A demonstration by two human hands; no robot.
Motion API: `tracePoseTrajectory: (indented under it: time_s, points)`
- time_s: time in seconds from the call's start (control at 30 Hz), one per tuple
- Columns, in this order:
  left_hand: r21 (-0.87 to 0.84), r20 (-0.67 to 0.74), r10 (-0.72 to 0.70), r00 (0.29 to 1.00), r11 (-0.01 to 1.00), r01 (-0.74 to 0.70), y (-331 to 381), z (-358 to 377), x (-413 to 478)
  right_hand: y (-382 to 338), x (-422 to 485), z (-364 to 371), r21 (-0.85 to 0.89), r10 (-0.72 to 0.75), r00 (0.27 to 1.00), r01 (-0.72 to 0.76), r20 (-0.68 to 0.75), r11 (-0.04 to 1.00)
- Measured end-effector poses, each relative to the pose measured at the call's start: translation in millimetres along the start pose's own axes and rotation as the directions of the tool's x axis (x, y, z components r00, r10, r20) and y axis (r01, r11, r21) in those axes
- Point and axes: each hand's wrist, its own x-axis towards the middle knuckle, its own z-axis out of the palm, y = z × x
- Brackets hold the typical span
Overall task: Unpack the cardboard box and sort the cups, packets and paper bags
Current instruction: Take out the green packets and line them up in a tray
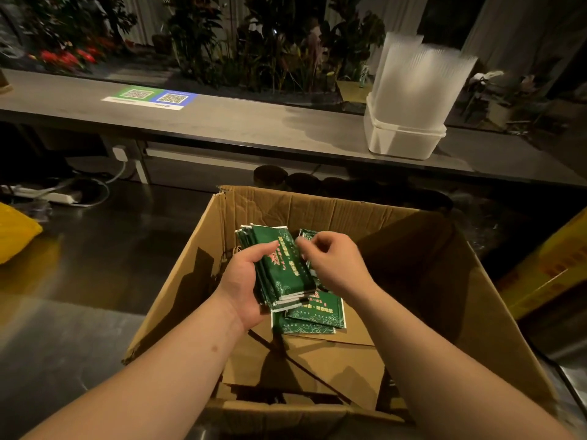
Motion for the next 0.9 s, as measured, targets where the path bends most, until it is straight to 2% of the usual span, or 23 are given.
tracePoseTrajectory:
  time_s: [0.07,0.1,0.13,0.2,0.3,0.4,0.47,0.5,0.53,0.63,0.73,0.8,0.9]
  points:
    - [-0.058,-0.039,0.039,0.998,0.997,-0.041,3.7,-0.1,0.7,19.4,13.9,1.1,-0.014,0.081,0.994,-0.082,-0.077,0.997]
    - [-0.091,-0.061,0.058,0.996,0.994,-0.063,5.7,-0.3,1.8,29.6,17.3,2.6,-0.114,0.104,0.993,-0.109,-0.047,0.988]
    - [-0.121,-0.079,0.073,0.994,0.989,-0.082,7.7,-1.0,3.6,39.1,17.6,4.7,-0.241,0.121,0.992,-0.106,0.046,0.965]
    - [-0.164,-0.105,0.097,0.99,0.98,-0.113,9.9,-3.7,7.1,57.5,15.0,13.6,-0.45,0.109,0.951,0.034,0.288,0.892]
    - [-0.193,-0.122,0.117,0.986,0.971,-0.14,10.0,-4.4,9.2,65.3,7.5,25.4,-0.601,0.05,0.871,0.294,0.488,0.743]
    - [-0.198,-0.136,0.116,0.984,0.97,-0.142,10.7,-4.5,9.1,65.4,7.2,31.9,-0.695,0.016,0.833,0.451,0.554,0.56]
    - [-0.203,-0.144,0.115,0.983,0.969,-0.143,10.7,-5.0,9.3,61.0,5.8,31.6,-0.721,-0.031,0.84,0.484,0.542,0.497]
    - [-0.205,-0.145,0.117,0.983,0.968,-0.145,10.6,-4.9,9.7,59.5,5.1,30.5,-0.715,-0.057,0.848,0.478,0.527,0.509]
    - [-0.208,-0.146,0.116,0.982,0.967,-0.146,10.2,-5.0,9.6,58.5,4.1,29.1,-0.692,-0.072,0.862,0.45,0.502,0.564]
    - [-0.197,-0.141,0.11,0.984,0.971,-0.137,9.3,-5.0,6.6,57.9,2.7,18.3,-0.556,-0.048,0.945,0.231,0.323,0.798]
    - [-0.175,-0.135,0.09,0.987,0.978,-0.114,6.4,-3.7,4.7,59.2,6.4,0.6,-0.271,0.044,0.996,-0.022,0.077,0.962]
    - [-0.134,-0.127,0.06,0.99,0.988,-0.077,4.4,-2.3,4.0,53.1,7.8,-11.1,-0.048,0.114,0.993,-0.116,-0.037,0.992]
    - [-0.048,-0.112,0.015,0.994,0.999,-0.021,2.0,1.3,2.7,33.3,6.2,-22.2,0.071,0.153,0.982,-0.145,-0.111,0.987]
